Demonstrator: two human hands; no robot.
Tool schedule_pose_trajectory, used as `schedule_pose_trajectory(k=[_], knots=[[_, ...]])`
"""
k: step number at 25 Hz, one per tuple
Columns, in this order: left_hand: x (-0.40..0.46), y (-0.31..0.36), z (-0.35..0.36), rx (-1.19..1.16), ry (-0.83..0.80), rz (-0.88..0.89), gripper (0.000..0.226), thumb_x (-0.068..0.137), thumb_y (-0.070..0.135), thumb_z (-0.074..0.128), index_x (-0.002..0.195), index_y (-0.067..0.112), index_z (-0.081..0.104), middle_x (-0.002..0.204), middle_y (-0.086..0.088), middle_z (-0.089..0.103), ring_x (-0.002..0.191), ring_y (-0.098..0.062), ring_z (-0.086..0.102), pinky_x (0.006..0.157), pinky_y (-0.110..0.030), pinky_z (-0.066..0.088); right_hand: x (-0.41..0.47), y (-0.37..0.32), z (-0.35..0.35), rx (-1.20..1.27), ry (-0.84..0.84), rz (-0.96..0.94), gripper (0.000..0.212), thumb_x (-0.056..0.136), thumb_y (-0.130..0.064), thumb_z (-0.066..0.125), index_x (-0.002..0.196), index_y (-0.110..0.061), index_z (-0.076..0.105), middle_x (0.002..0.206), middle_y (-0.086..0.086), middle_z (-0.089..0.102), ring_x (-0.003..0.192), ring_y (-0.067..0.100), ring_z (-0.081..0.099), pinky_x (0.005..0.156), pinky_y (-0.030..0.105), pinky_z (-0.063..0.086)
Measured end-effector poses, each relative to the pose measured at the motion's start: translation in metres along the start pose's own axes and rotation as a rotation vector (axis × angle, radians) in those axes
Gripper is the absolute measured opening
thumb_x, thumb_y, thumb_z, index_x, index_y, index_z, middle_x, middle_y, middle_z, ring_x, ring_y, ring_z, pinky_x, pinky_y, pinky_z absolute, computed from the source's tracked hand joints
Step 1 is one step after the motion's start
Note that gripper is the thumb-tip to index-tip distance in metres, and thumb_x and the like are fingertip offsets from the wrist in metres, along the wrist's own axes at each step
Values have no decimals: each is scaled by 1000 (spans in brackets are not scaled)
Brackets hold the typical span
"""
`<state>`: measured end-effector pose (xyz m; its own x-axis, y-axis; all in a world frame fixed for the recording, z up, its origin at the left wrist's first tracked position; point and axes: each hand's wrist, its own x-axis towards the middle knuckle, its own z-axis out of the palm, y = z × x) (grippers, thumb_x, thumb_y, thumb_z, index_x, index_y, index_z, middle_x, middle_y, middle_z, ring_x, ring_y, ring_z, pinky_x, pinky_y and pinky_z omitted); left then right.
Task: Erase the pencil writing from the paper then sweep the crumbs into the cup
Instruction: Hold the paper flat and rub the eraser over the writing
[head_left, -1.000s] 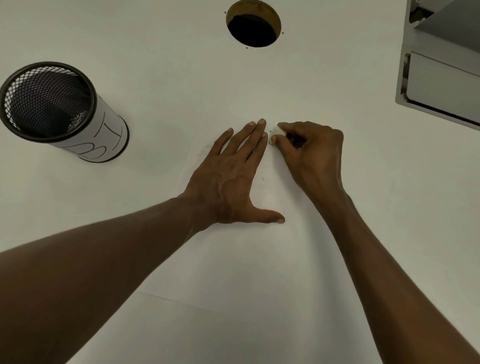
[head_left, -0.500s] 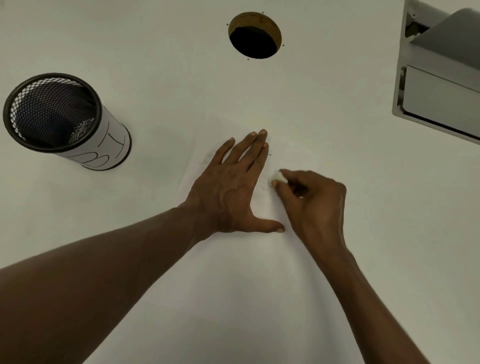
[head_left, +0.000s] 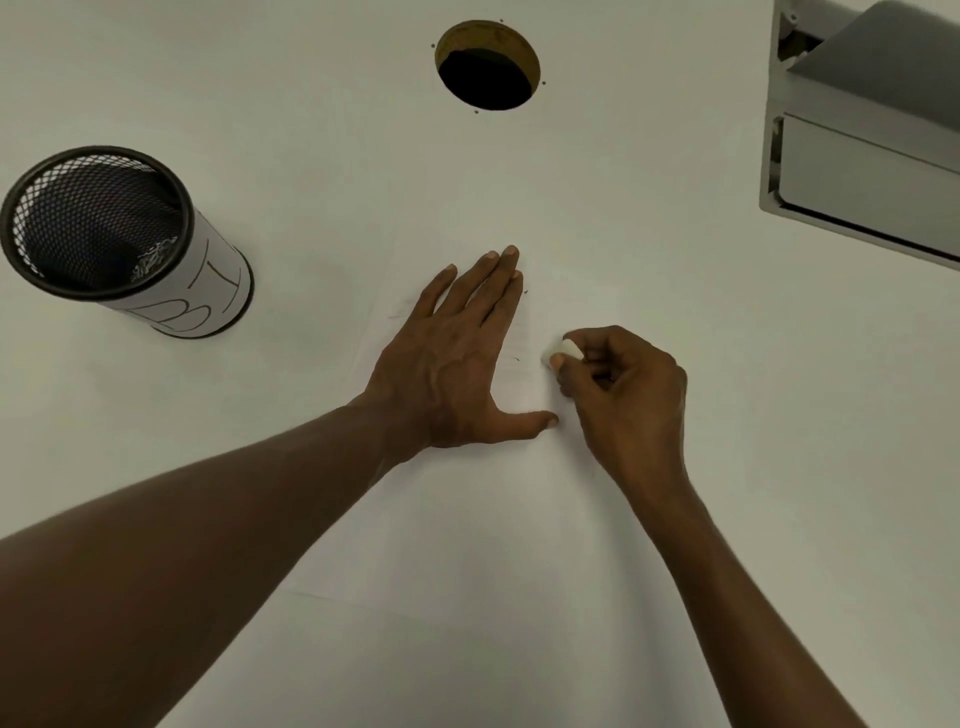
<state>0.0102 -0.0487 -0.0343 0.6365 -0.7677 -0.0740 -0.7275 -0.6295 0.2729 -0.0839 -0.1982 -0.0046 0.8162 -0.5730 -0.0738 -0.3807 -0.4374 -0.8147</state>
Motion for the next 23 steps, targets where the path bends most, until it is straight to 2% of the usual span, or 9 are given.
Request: schedule_pose_trajectory(k=[5, 9, 12, 16, 18, 21, 23], knots=[[-4, 3, -13, -112, -66, -23, 131, 74, 88, 51, 161, 0, 8, 171, -13, -4, 159, -24, -5, 129, -43, 2, -5, -1, 5, 52, 41, 38, 8, 85, -18, 74, 91, -14, 70, 82, -7, 72, 71, 9, 68, 67, 18, 56], [-15, -9, -10, -61, -68, -46, 130, 73, 93, 38, 162, 4, 6, 172, -8, -5, 159, -21, -4, 129, -41, 0, -5, 2, 5, 116, 65, 94, 11, 86, -18, 72, 95, -14, 68, 85, -1, 72, 76, 16, 69, 74, 34, 60], [-21, -25, -7, -15, -47, 52, 125, 77, 93, 31, 162, 6, 5, 172, -7, -4, 159, -18, -4, 129, -37, 0, -7, 3, 4, 104, 17, 72, 19, 88, -15, 69, 107, -18, 69, 85, 2, 71, 77, 16, 69, 74, 25, 57], [-21, -26, -4, -12, 21, 56, 126, 77, 94, 34, 162, 4, 12, 172, -10, 3, 159, -20, 2, 129, -36, 2, -3, 1, -6, 130, -77, 97, 17, 87, -18, 70, 103, -21, 72, 84, -3, 73, 69, 5, 68, 63, 8, 47], [-20, -24, -4, -16, 24, 30, 131, 73, 98, 34, 162, 4, 13, 172, -11, 3, 159, -22, 2, 129, -38, 4, -11, -1, -8, 49, -133, 28, 15, 85, -20, 73, 101, -22, 73, 81, -7, 72, 69, 4, 68, 62, 7, 47], [-18, -24, -4, 1, 22, -6, 133, 71, 100, 33, 162, 4, 11, 172, -13, 2, 159, -24, 1, 129, -42, 6, -24, -6, -3, -77, -117, -62, 17, 82, -19, 77, 99, -19, 74, 81, -16, 69, 72, -1, 66, 67, 8, 50], [-18, -24, -3, 23, 26, 1, 134, 72, 100, 31, 162, 3, 11, 171, -13, 1, 159, -25, 1, 129, -43, 7, -8, -12, 4, -99, -92, -92, 17, 81, -20, 78, 97, -15, 76, 83, -12, 71, 72, 1, 68, 71, 16, 56]])
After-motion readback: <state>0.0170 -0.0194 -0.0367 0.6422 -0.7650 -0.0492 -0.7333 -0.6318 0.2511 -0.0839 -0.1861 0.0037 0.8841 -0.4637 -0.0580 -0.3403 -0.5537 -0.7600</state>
